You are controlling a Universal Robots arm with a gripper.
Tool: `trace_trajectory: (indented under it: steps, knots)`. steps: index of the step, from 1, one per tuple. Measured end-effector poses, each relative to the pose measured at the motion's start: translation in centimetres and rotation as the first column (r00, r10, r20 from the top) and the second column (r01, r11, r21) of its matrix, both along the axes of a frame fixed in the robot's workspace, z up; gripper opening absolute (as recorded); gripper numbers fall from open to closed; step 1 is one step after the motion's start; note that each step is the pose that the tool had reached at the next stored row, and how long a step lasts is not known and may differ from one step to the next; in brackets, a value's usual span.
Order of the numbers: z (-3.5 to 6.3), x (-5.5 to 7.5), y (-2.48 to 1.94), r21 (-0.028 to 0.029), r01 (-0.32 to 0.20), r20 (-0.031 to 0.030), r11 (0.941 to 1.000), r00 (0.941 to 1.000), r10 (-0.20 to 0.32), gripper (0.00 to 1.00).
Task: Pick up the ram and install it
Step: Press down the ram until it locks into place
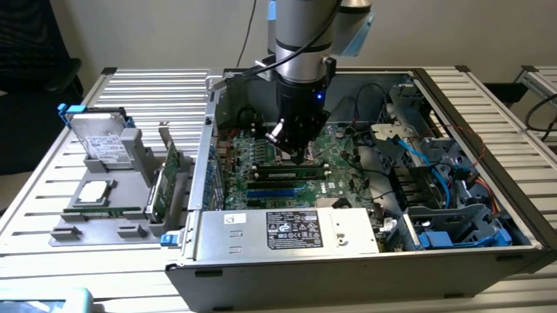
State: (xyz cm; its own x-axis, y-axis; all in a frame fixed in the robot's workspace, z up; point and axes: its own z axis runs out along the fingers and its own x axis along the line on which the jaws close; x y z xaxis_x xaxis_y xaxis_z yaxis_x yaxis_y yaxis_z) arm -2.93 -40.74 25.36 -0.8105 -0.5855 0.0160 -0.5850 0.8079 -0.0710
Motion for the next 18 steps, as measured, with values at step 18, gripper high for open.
trace_trajectory:
  steps: [18]
  knots:
    - [0.0, 0.0, 0.0, 0.0015, 0.204, 0.0171, 0.9789, 0.9787, -0.204, 0.11]
